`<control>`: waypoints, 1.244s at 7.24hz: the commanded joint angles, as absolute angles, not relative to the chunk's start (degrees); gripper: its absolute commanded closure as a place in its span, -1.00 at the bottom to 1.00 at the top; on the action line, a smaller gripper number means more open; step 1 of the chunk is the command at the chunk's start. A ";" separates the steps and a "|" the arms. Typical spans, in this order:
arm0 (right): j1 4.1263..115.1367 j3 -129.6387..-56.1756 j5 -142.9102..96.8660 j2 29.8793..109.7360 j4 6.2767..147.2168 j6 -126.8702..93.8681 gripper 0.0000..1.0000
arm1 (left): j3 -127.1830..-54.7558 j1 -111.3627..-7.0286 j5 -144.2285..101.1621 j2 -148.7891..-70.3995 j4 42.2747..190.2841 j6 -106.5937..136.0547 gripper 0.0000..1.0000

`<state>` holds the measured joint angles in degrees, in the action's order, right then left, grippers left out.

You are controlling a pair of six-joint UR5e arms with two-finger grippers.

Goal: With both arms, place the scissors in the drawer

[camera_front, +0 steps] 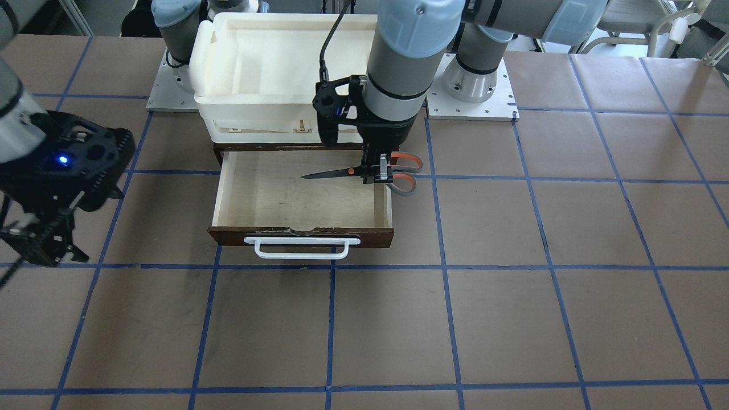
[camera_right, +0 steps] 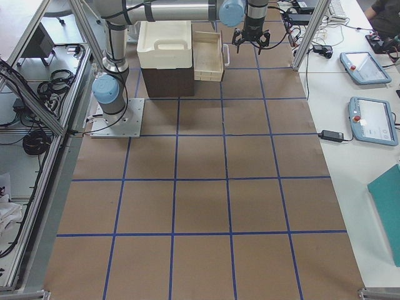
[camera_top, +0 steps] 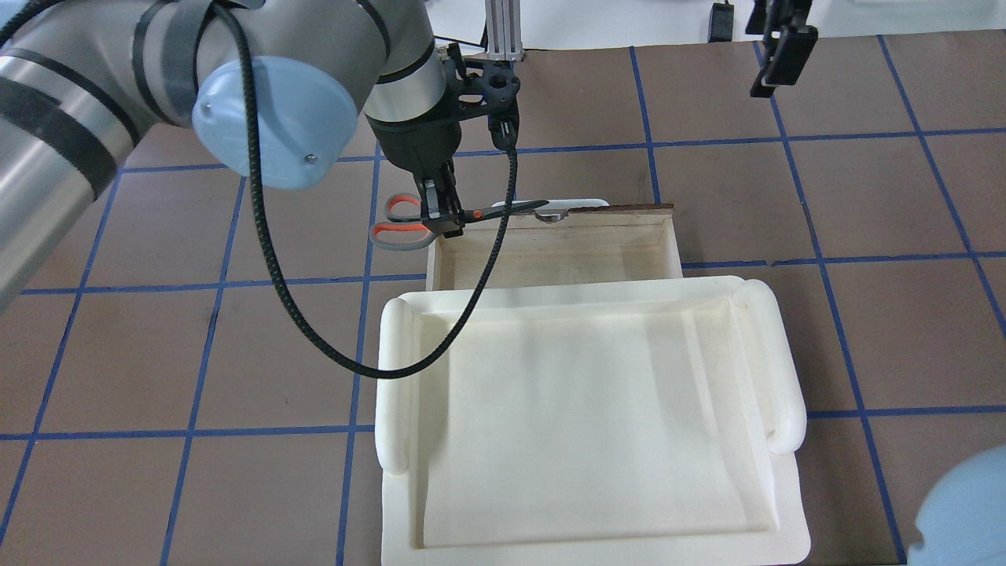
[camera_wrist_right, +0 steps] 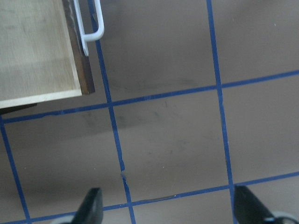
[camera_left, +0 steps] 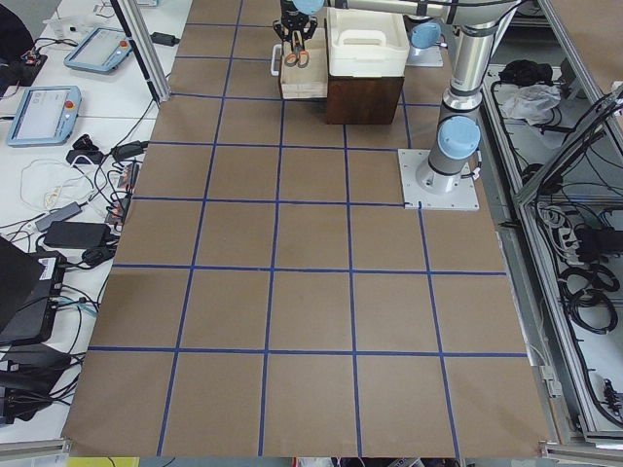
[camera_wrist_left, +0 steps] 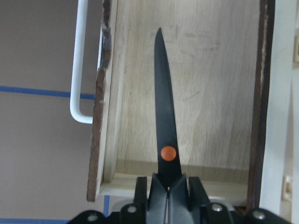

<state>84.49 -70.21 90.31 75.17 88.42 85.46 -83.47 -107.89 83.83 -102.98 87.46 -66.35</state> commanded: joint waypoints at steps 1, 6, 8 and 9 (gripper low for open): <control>79.90 -74.78 90.35 81.45 88.42 84.47 -1.00 | -79.48 -111.52 83.41 -108.87 87.27 -62.49 1.00; 86.82 -77.34 91.05 83.15 88.50 58.29 -1.00 | -77.96 -116.10 82.88 -115.05 88.77 -60.04 1.00; 86.75 -77.43 90.97 83.14 88.59 58.27 -1.00 | -78.22 -116.54 82.88 -115.49 88.24 -59.94 1.00; 86.75 -77.52 90.97 83.06 88.59 58.27 -1.00 | -79.53 -116.72 83.14 -115.58 87.63 -60.12 1.00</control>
